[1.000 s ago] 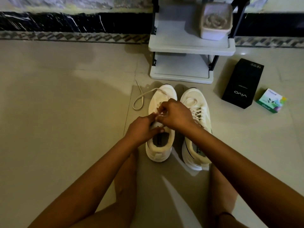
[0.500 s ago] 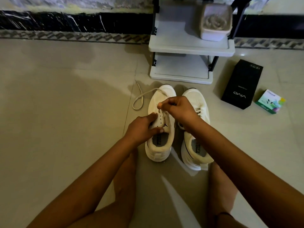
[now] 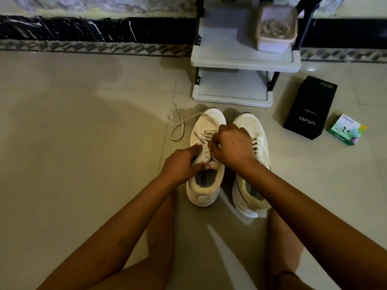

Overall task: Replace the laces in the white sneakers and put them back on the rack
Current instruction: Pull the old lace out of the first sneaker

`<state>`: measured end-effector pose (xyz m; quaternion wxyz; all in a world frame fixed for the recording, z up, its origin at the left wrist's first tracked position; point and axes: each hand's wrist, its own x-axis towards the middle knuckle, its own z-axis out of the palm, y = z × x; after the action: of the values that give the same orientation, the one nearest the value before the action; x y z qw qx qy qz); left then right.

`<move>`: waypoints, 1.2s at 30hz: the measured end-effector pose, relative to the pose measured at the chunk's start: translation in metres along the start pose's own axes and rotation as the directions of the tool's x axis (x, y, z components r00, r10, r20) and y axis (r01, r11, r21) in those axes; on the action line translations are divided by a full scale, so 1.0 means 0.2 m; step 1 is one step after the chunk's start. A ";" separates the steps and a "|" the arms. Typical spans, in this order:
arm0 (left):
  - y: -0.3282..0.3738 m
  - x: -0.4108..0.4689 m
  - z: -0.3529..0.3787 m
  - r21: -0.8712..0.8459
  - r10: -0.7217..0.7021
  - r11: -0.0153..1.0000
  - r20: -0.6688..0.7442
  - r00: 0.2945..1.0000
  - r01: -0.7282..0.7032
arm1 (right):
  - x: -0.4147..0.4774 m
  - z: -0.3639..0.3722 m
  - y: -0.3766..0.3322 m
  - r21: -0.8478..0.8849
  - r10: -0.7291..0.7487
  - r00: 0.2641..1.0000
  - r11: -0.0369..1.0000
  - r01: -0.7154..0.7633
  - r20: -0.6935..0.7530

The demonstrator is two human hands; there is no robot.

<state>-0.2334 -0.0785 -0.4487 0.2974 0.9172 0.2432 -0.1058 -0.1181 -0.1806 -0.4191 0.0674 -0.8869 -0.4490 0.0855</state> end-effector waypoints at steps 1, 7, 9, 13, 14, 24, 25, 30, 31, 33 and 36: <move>0.00 0.00 0.00 -0.009 -0.005 1.000 0.000 1.000 0.005 | 0.00 -0.02 0.00 0.151 0.039 0.999 0.988 -0.038 -0.003; 0.01 -0.01 0.00 -0.028 -0.009 1.000 -0.016 1.000 0.008 | -0.02 -0.11 -0.07 0.915 0.115 0.976 0.344 -0.211 0.182; 0.01 -0.01 -0.01 -0.054 -0.007 0.999 -0.024 1.000 0.005 | -0.01 -0.09 -0.06 0.790 0.087 0.973 0.570 -0.226 0.216; 0.01 -0.01 0.00 -0.064 -0.001 0.998 -0.026 1.000 -0.001 | -0.04 0.00 0.01 0.179 0.070 0.975 0.978 -0.109 0.210; 0.01 0.00 -0.01 -0.058 -0.004 0.998 -0.025 1.000 0.003 | -0.05 0.01 0.02 0.163 0.080 0.985 0.981 -0.106 0.155; -0.02 0.01 0.01 -0.017 -0.026 1.000 0.011 1.000 0.026 | 0.00 -0.06 -0.01 0.747 0.162 0.976 0.629 -0.216 0.145; -0.02 0.01 0.01 -0.022 -0.027 0.999 0.010 1.000 0.027 | -0.01 -0.07 -0.01 0.824 0.166 0.969 0.510 -0.245 0.186; -0.01 0.00 0.00 -0.056 -0.006 0.998 -0.004 1.000 0.005 | -0.03 -0.02 0.02 0.304 0.016 0.962 0.947 -0.102 0.274; 0.00 0.00 0.00 -0.064 -0.002 0.998 -0.010 1.000 0.002 | -0.04 -0.01 0.02 0.095 0.006 0.970 0.995 -0.029 0.241; 0.01 -0.01 0.00 -0.077 -0.004 0.997 -0.023 1.000 0.003 | -0.05 0.00 0.01 -0.058 -0.013 0.994 0.998 0.020 0.107; 0.01 -0.01 0.00 -0.080 -0.004 0.997 -0.026 1.000 0.002 | -0.03 -0.01 -0.01 -0.042 -0.026 0.999 0.999 0.027 0.032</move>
<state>-0.2343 -0.0803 -0.4464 0.3305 0.9054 0.2527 -0.0843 -0.1224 -0.1841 -0.4165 0.0425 -0.8806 -0.4635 0.0892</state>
